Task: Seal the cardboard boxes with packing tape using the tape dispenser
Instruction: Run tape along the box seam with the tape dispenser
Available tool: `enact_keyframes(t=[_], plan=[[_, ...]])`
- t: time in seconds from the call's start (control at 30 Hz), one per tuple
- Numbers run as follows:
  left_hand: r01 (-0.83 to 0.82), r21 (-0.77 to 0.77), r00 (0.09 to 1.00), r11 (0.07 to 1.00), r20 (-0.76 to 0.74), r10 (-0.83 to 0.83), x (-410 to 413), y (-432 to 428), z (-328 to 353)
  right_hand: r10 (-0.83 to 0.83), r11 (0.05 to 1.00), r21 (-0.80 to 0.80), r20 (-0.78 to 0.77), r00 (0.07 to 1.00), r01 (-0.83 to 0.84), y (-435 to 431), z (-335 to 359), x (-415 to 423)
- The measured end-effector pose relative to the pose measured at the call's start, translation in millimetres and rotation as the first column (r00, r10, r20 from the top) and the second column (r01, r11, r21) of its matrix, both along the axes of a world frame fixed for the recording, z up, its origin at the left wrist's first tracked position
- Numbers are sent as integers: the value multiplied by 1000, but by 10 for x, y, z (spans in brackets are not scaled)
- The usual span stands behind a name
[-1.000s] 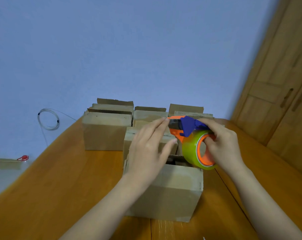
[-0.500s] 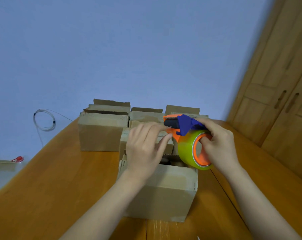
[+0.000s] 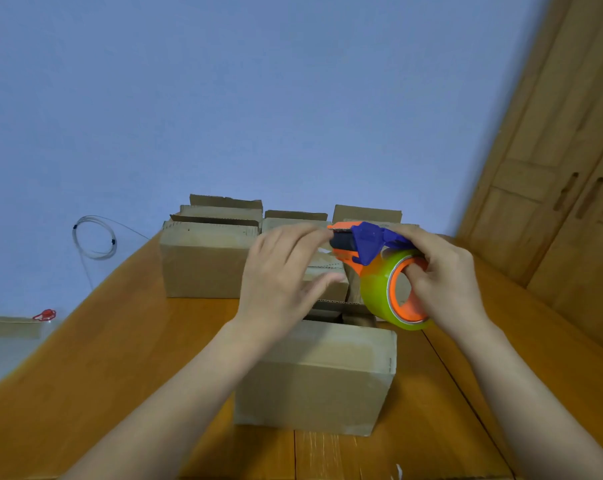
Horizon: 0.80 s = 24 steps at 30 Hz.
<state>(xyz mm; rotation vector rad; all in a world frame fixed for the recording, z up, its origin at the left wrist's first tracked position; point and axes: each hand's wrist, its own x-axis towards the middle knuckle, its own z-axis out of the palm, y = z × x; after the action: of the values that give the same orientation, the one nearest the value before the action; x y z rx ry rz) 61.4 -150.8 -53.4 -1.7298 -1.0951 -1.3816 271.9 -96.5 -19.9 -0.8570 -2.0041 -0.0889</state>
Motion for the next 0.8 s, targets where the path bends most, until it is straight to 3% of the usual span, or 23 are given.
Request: enact_keyframes(t=[0.13,0.33,0.6,0.8], plan=[[27,83,990,996,-142,-15,-39,83,101,11,999,29,41,999,-12,-12,1,13],[194,-61,955,979,-218,-202,-195,61,277,104,992,46,264,959,-121,43,154,108],[172,-75,948,982,-260,-186,-281,91,470,221,975,-77,253,942,-208,108,305,179],[141,-71,939,987,-307,-156,-323,187,601,185,982,-8,276,943,-190,178,293,236]])
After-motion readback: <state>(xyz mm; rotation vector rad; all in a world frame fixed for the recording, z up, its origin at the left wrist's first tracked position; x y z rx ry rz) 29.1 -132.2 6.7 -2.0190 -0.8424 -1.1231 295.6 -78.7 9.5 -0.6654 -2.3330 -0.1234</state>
